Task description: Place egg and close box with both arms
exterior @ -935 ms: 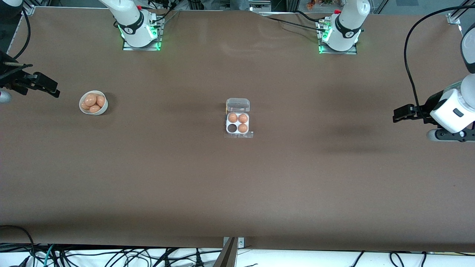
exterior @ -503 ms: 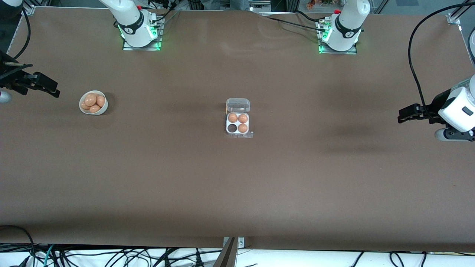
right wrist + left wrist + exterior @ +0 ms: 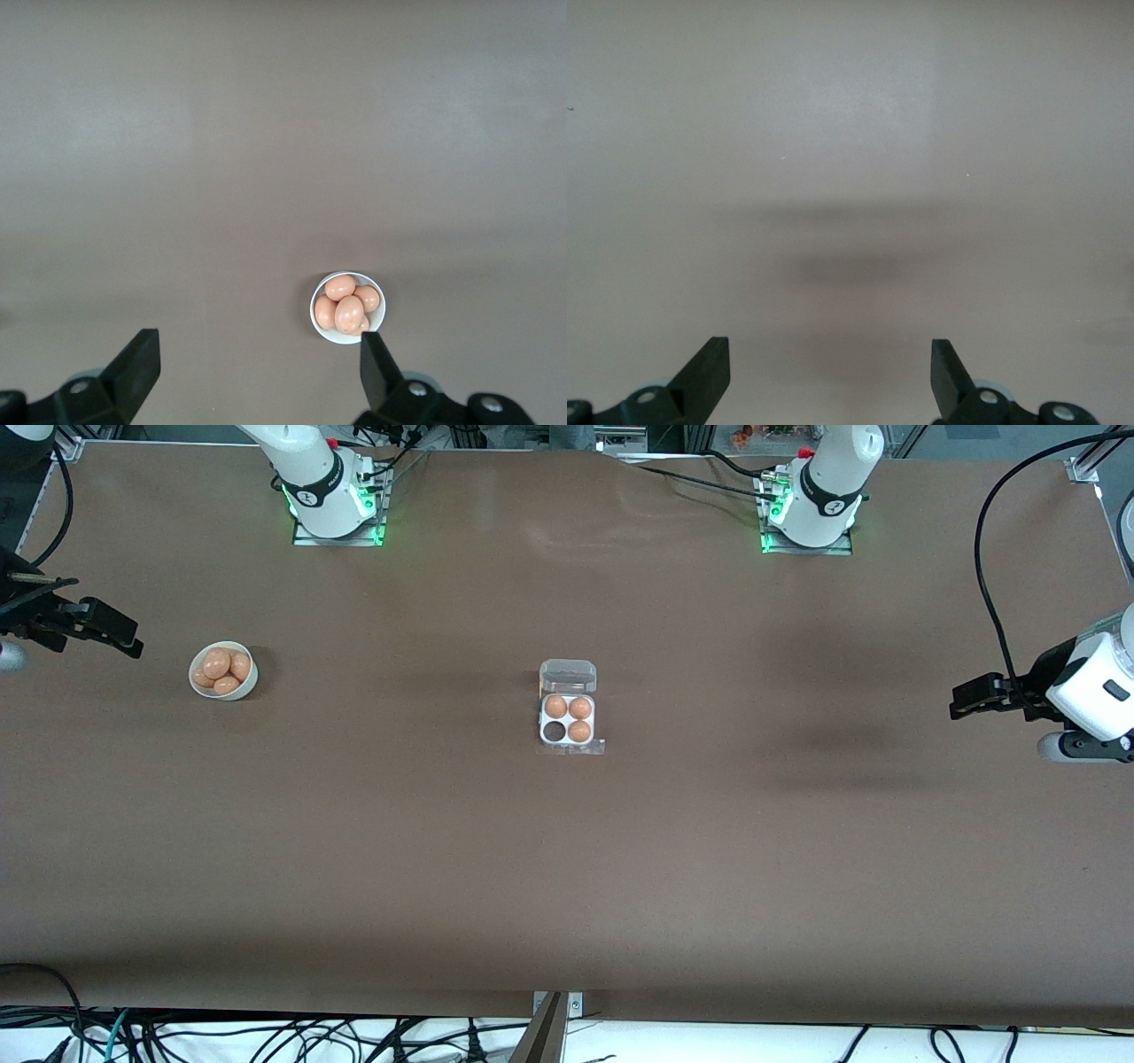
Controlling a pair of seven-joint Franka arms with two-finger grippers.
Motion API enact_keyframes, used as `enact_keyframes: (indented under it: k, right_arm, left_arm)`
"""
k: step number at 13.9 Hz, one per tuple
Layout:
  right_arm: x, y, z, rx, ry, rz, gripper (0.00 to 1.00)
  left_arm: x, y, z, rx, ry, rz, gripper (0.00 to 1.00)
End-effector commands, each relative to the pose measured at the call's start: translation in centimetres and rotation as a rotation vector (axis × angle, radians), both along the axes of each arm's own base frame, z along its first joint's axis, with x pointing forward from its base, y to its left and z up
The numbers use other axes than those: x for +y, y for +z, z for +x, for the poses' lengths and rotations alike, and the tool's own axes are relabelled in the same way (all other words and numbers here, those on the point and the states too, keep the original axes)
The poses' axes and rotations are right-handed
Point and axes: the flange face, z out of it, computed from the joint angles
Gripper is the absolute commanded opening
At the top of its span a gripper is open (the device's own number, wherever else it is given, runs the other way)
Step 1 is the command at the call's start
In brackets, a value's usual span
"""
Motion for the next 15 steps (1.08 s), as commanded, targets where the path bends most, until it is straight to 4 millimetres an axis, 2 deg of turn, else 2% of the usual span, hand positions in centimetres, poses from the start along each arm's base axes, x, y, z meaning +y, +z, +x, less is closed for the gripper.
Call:
enact_keyframes:
  k: [1, 7, 10, 15]
  right_arm:
    - [-0.2, 0.2, -0.3, 0.003, 0.011, 0.009, 1.00]
    - [-0.1, 0.2, -0.3, 0.003, 0.013, 0.009, 1.00]
    - [-0.2, 0.2, -0.3, 0.003, 0.011, 0.009, 1.00]
    - [-0.2, 0.2, -0.3, 0.003, 0.011, 0.009, 1.00]
  left_arm:
    - [0.1, 0.7, -0.1, 0.000, -0.011, -0.011, 1.00]
    - [0.5, 1.1, -0.2, -0.008, -0.003, -0.018, 1.00]
    - [0.3, 2.1, 0.0, -0.028, -0.005, -0.018, 1.00]
    - [0.3, 1.9, 0.0, -0.024, -0.005, -0.018, 1.00]
